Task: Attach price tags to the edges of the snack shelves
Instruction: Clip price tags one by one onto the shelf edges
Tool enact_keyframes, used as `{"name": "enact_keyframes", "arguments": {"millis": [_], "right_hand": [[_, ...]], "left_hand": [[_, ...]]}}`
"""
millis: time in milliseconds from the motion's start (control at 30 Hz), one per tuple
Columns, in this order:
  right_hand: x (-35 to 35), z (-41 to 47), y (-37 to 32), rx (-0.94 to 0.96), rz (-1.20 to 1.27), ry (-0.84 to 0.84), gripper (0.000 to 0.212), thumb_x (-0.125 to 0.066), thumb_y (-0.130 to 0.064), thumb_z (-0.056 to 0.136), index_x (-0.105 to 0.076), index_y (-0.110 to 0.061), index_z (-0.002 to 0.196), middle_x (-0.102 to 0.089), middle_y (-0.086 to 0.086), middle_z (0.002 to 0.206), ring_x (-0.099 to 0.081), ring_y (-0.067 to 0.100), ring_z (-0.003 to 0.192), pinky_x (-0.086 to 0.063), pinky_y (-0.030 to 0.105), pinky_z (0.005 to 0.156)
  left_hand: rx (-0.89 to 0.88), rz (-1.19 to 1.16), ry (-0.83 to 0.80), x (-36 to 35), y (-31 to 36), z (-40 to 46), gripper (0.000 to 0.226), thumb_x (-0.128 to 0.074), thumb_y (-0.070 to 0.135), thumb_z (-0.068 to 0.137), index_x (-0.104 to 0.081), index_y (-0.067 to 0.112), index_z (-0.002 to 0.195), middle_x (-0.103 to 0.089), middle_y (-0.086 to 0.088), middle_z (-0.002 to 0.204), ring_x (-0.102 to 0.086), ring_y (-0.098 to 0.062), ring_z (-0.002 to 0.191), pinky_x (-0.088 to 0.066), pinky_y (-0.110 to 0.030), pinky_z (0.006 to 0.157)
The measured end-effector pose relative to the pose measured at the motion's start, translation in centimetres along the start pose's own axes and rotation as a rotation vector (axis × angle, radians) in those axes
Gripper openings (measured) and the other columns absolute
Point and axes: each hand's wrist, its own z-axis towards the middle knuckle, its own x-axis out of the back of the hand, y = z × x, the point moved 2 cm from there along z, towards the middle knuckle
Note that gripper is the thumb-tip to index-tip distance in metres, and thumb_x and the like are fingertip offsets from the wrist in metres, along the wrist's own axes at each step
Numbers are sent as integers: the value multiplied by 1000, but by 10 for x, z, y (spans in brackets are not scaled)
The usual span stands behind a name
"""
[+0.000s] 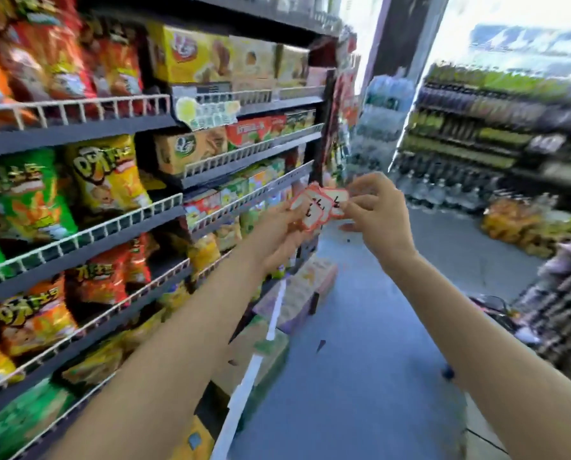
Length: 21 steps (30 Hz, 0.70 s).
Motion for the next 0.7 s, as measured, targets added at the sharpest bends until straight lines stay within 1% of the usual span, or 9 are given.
{"name": "enact_keyframes", "arguments": {"millis": [33, 133, 200, 233, 333, 433, 500, 600, 700], "right_hand": [[25, 7, 4, 1, -8, 41, 24, -59, 2, 84, -51, -21, 85, -68, 5, 73, -67, 20, 67, -56, 31, 57], [98, 27, 19, 22, -66, 133, 23, -58, -1, 86, -54, -23, 82, -71, 8, 81, -68, 18, 71, -52, 24, 57], [142, 37, 28, 40, -115, 160, 21, -59, -3, 86, -58, -23, 82, -71, 6, 80, -67, 15, 69, -51, 23, 57], [163, 41, 32, 45, -135, 170, 19, -59, -4, 87, -60, -22, 84, -72, 6, 78, -67, 14, 67, -50, 22, 57], [228, 53, 44, 65, -184, 231, 14, -62, -4, 86, -66, -17, 88, -70, 5, 72, -64, 11, 62, -50, 19, 55], [290, 67, 58, 62, -234, 287, 16, -62, -2, 85, -69, -15, 90, -70, 3, 71, -64, 8, 61, -55, 22, 59], [328, 79, 68, 46, -259, 313, 15, -64, -4, 85, -71, -13, 95, -71, 6, 75, -66, 12, 66, -55, 23, 62], [376, 97, 82, 8, -296, 404, 24, -66, -4, 84, -67, -6, 108, -69, 12, 82, -65, 14, 70, -53, 18, 62], [418, 117, 99, -35, -239, 545, 14, -67, -2, 81, -66, -5, 95, -65, 6, 76, -62, 12, 69, -52, 20, 61]], "left_hand": [[20, -14, -24, -22, -9, 12, 22, -36, -2, 97, -55, -4, 108, -71, -8, 79, -67, -14, 71, -57, -22, 62], [67, -18, -80, -81, -42, 51, 21, -37, -2, 97, -56, -3, 105, -62, -13, 96, -60, -19, 86, -56, -22, 71], [90, 76, -128, -119, -65, 74, 26, -38, -1, 97, -51, -5, 119, -61, -14, 102, -60, -20, 91, -53, -26, 81], [98, 138, -163, -139, -77, 85, 27, -39, 0, 97, -50, -2, 121, -62, -13, 102, -61, -20, 92, -52, -28, 84], [111, 273, -266, -199, -112, 114, 23, -41, 2, 97, -51, 1, 117, -65, -11, 100, -63, -20, 91, -53, -28, 83], [98, 406, -343, -255, -140, 144, 27, -43, 1, 96, -48, -2, 123, -60, -15, 108, -60, -23, 95, -51, -34, 88], [68, 519, -408, -290, -156, 167, 23, -45, 1, 95, -49, 2, 118, -60, -13, 104, -60, -20, 88, -52, -35, 84], [-60, 719, -514, -340, -176, 206, 16, -49, 1, 93, -49, 9, 106, -59, -8, 95, -59, -15, 80, -54, -32, 74], [-261, 965, -651, -388, -196, 250, 14, -52, 6, 92, -51, 13, 104, -62, -9, 97, -61, -20, 86, -54, -38, 79]]}}
